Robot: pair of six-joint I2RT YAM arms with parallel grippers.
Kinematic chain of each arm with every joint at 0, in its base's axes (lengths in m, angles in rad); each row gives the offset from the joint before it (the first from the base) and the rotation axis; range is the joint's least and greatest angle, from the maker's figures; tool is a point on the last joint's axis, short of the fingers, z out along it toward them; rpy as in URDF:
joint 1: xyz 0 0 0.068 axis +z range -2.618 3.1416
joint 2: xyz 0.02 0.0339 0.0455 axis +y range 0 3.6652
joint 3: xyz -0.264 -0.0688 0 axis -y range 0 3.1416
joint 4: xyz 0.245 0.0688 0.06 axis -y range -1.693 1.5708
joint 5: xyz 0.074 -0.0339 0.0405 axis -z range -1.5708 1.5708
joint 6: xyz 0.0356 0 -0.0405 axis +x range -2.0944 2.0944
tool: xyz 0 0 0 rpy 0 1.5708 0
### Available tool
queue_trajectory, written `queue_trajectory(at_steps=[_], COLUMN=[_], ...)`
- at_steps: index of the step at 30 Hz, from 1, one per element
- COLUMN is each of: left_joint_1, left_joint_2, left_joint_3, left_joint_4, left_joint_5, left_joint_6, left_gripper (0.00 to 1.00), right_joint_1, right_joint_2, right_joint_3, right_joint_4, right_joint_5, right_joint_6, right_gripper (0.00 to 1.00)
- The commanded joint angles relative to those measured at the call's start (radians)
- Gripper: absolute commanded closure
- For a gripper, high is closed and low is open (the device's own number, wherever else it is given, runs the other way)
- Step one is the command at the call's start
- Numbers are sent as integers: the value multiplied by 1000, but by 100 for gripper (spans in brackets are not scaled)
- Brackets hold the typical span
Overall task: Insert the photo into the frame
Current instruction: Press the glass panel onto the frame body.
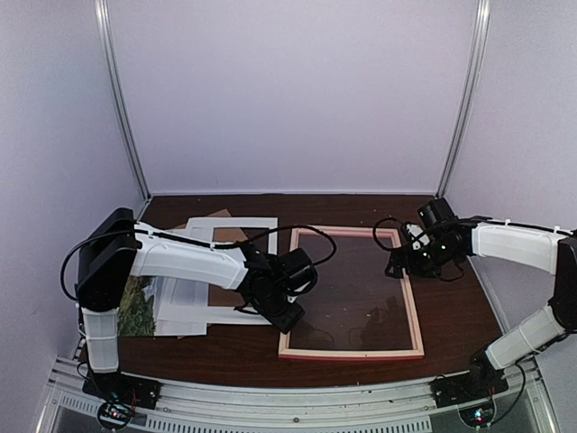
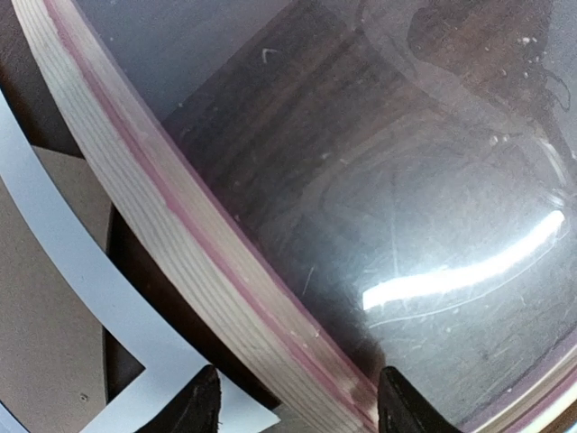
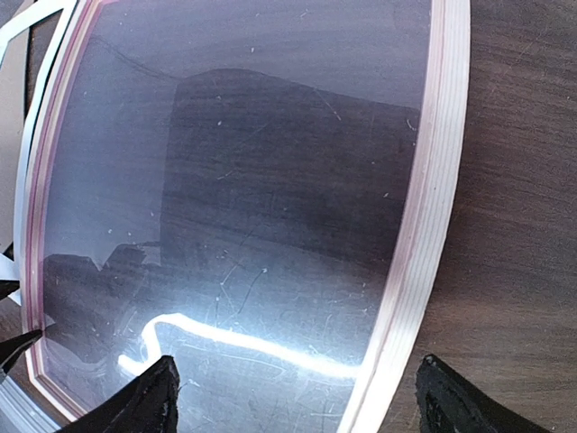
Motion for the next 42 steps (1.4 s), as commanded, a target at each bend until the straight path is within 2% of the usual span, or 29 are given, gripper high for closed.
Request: queue_trajectory(at_steps=[1, 23, 27, 34, 42], left_joint_1=[-32, -88, -81, 4, 174], left_joint_2=[-17, -68, -96, -113, -57], left_joint_3=[-33, -56, -23, 77, 189], left_joint_4=[-43, -164, -174, -173, -92], left_joint_5=[7, 33, -7, -19, 62], left_joint_6=[-24, -42, -15, 42, 74], left_gripper=[40, 39, 39, 38, 38], right_joint_1=[-6, -10, -12, -18, -18], right_joint_2=[-26, -17, -15, -18, -14], right_joint_3=[-6, -7, 3, 17, 18], right_joint_4=[-5, 2, -1, -2, 30], right_joint_5=[24, 19, 22, 44, 60], right_joint_6=[-4, -7, -7, -3, 15], right_gripper=[10, 10, 10, 10, 10])
